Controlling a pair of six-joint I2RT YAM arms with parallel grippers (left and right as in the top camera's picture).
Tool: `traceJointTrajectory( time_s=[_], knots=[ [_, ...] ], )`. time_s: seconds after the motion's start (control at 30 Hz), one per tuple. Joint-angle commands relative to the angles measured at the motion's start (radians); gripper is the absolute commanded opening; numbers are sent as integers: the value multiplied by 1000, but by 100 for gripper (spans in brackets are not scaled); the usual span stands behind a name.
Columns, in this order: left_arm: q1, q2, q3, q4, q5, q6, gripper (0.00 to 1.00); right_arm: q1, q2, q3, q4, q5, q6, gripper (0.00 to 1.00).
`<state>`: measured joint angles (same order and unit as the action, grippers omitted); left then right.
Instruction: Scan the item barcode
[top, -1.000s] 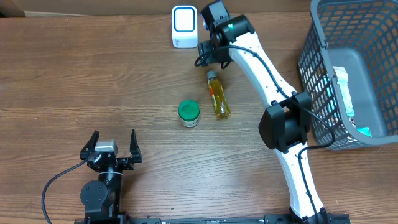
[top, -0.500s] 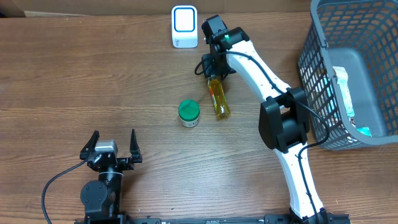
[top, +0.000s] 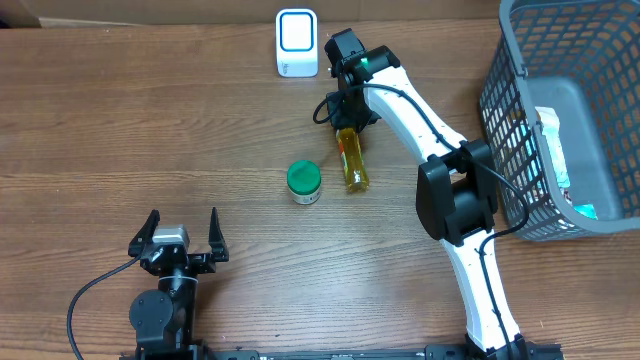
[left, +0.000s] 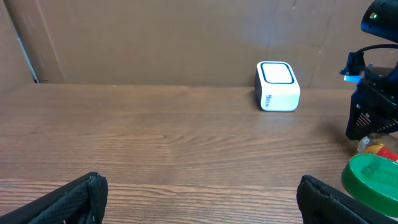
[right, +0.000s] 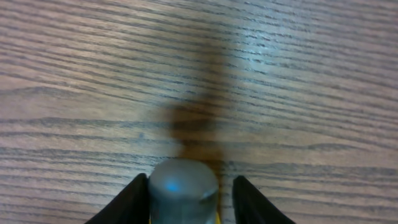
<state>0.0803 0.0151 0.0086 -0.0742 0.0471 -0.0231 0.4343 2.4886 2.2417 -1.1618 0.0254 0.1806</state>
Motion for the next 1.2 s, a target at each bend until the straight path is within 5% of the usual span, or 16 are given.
traceJointTrajectory(
  time_s=[0.0, 0.23, 0.8, 1.17],
  knots=[
    [5, -10, -4, -1, -5, 1, 99, 4, -1, -3, 0, -5, -1, 33],
    [5, -10, -4, -1, -5, 1, 99, 3, -19, 46, -23, -5, -1, 18],
    [5, -10, -4, -1, -5, 1, 100, 4, -300, 144, -245, -5, 83, 13],
    [5, -10, -4, -1, -5, 1, 100, 9, -323, 133, -363, -5, 109, 13]
  ],
)
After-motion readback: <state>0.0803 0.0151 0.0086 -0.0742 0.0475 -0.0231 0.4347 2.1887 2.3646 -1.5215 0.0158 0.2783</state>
